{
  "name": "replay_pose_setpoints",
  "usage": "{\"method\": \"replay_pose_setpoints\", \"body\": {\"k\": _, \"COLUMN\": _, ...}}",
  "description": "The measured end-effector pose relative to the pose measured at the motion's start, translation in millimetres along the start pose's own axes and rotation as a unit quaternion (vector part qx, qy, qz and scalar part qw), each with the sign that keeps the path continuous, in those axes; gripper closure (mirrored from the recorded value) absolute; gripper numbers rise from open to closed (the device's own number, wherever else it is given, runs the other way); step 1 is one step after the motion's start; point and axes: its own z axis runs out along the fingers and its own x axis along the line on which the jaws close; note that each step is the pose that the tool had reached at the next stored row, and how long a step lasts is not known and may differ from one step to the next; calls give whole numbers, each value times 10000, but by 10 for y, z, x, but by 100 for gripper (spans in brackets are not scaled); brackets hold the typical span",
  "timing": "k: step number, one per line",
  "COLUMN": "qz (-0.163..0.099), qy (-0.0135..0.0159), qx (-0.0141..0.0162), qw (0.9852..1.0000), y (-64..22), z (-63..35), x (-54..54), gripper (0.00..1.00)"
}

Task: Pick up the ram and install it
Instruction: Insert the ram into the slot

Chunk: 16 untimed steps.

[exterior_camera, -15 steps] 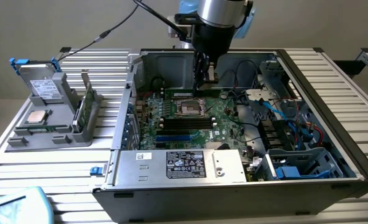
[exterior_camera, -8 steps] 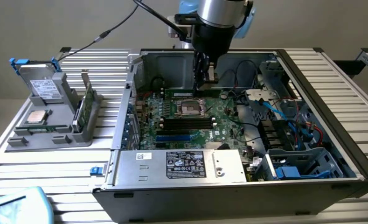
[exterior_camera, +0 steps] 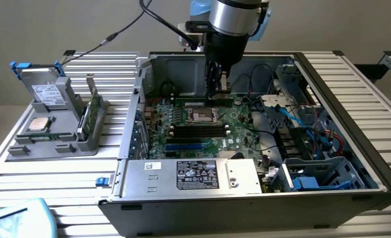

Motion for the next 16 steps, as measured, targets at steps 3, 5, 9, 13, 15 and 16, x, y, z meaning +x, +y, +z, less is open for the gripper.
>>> {"method": "replay_pose_setpoints", "body": {"k": 3, "qz": 5, "qy": 0, "qx": 0, "qw": 10000, "y": -5, "z": 54, "x": 0, "gripper": 86}}
{"method": "replay_pose_setpoints", "body": {"k": 5, "qz": 5, "qy": 0, "qx": 0, "qw": 10000, "y": -9, "z": 90, "x": 1, "gripper": 86}}
{"method": "replay_pose_setpoints", "body": {"k": 9, "qz": 5, "qy": -1, "qx": 0, "qw": 10000, "y": -18, "z": 164, "x": 1, "gripper": 86}}
{"method": "replay_pose_setpoints", "body": {"k": 13, "qz": 6, "qy": 0, "qx": 0, "qw": 10000, "y": -26, "z": 234, "x": 1, "gripper": 86}}
{"method": "replay_pose_setpoints", "body": {"k": 15, "qz": 6, "qy": -1, "qx": 0, "qw": 10000, "y": -28, "z": 272, "x": 1, "gripper": 86}}
{"method": "replay_pose_setpoints", "body": {"k": 16, "qz": 7, "qy": -1, "qx": 0, "qw": 10000, "y": -26, "z": 290, "x": 1, "gripper": 86}}
